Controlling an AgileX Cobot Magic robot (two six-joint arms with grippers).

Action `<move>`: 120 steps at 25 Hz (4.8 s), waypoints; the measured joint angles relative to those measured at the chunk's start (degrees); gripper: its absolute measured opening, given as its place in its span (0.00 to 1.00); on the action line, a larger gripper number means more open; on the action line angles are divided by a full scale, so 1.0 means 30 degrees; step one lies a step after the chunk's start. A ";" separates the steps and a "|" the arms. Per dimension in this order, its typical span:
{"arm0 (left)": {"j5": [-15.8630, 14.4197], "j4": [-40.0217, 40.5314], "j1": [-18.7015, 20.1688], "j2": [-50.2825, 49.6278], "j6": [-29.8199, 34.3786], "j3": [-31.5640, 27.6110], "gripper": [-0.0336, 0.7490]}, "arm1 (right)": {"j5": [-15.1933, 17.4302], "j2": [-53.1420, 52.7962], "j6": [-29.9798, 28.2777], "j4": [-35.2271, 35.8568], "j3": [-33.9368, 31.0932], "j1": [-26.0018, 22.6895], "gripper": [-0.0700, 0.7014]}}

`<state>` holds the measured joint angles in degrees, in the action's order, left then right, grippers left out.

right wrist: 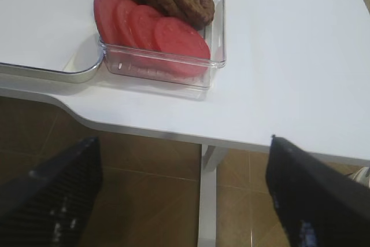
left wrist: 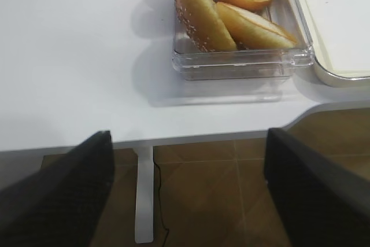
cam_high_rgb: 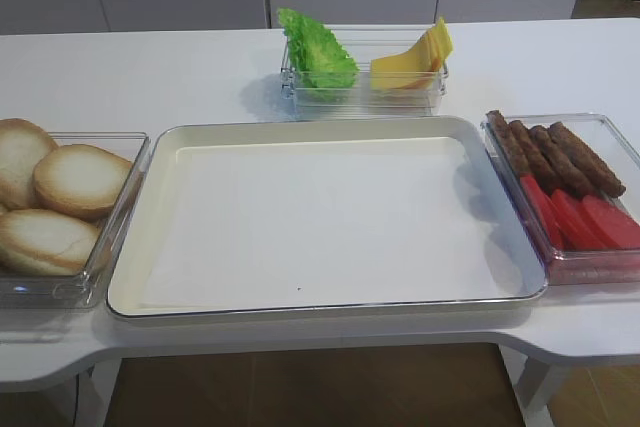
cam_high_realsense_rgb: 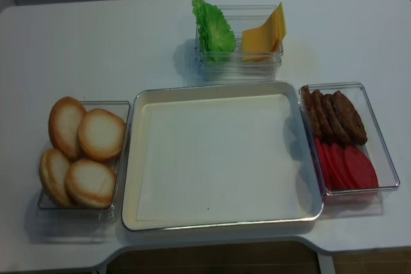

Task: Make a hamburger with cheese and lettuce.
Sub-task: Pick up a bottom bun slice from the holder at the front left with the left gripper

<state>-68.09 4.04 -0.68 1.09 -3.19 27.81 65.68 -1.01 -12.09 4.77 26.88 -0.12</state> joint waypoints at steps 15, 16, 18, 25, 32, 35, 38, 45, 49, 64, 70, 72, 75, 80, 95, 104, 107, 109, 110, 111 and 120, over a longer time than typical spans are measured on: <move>0.0000 0.0000 0.0000 0.0000 0.0000 0.0000 0.81 | 0.0000 0.0000 -0.0041 0.0000 0.0000 0.0000 0.96; 0.0000 0.0000 0.0000 0.0000 0.0000 0.0000 0.81 | 0.0000 0.0000 -0.0041 0.0000 0.0000 0.0000 0.96; 0.0000 -0.0038 0.0000 0.0000 0.0000 0.0000 0.81 | 0.0000 0.0000 -0.0041 0.0000 0.0000 0.0000 0.95; 0.1281 -0.0608 0.0000 0.0000 0.0000 0.0683 0.81 | 0.0000 0.0000 -0.0041 0.0000 0.0000 0.0000 0.94; 0.2313 -0.0608 0.0000 -0.1963 -0.0231 0.2457 0.81 | 0.0000 0.0000 -0.0041 0.0000 0.0000 0.0000 0.91; 0.3504 -0.0608 0.0000 -0.4041 -0.0392 0.3080 0.81 | 0.0000 0.0000 -0.0041 0.0000 0.0000 0.0000 0.90; 0.4938 -0.0608 0.0000 -0.6385 -0.1137 0.3607 0.81 | 0.0000 0.0000 -0.0041 0.0000 0.0000 0.0000 0.89; 0.7640 -0.0536 0.0000 -1.2731 -0.2300 0.5438 0.80 | 0.0000 0.0000 -0.0041 0.0000 0.0000 0.0000 0.89; 0.7942 -0.0507 0.0000 -1.6517 -0.2455 0.7331 0.80 | 0.0000 0.0000 -0.0041 0.0000 0.0000 0.0000 0.89; 0.4862 -0.0495 -0.0748 -2.7508 -0.2850 1.5461 0.80 | 0.0000 0.0000 0.0000 0.0000 0.0000 0.0000 0.87; 0.3604 -0.1180 -0.1489 -2.9709 -0.1360 1.6202 0.80 | 0.0000 0.0000 0.0000 0.0000 0.0000 0.0000 0.86; 0.3389 -0.1348 -0.1489 -3.0124 -0.1053 1.6202 0.80 | 0.0000 0.0000 0.0000 0.0000 0.0000 0.0000 0.86; 0.3264 -0.1696 -0.1489 -3.0810 -0.0561 1.6202 0.80 | 0.0000 0.0000 0.0000 0.0000 0.0000 0.0000 0.84; 0.3333 -0.2484 -0.1489 -3.1744 0.0023 1.6212 0.80 | 0.0000 0.0000 0.0000 0.0000 0.0000 0.0000 0.80; 0.3558 -0.2678 -0.1502 -3.3315 0.0183 1.6244 0.79 | 0.0000 0.0000 0.0000 0.0000 0.0000 0.0000 0.79; 0.3280 -0.2781 -0.1502 -3.3385 0.0220 1.6244 0.61 | 0.0000 0.0000 0.0000 0.0000 0.0000 0.0000 0.79; 0.3280 -0.2781 -0.1502 -3.3385 0.0366 1.6244 0.52 | 0.0000 0.0000 0.0030 0.0000 0.0000 0.0000 0.79; 0.3166 -0.2781 -0.1502 -3.3385 0.0420 1.6244 0.47 | 0.0000 0.0000 0.0082 0.0000 0.0000 0.0000 0.78; 0.3127 -0.2781 -0.1502 -3.3385 0.0434 1.6244 0.46 | 0.0000 0.0000 0.0082 0.0000 0.0000 0.0000 0.77; 0.3090 -0.2781 -0.1502 -3.3385 0.0434 1.6244 0.44 | 0.0000 0.0000 0.0082 0.0000 0.0000 0.0000 0.76; 0.3002 -0.2781 -0.1502 -3.3224 0.0463 1.6244 0.43 | 0.0000 0.0000 0.0128 0.0000 0.0000 0.0000 0.64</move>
<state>-59.08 -4.30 -5.18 -98.58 -1.80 76.54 65.68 -1.01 -11.71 4.77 26.88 -0.12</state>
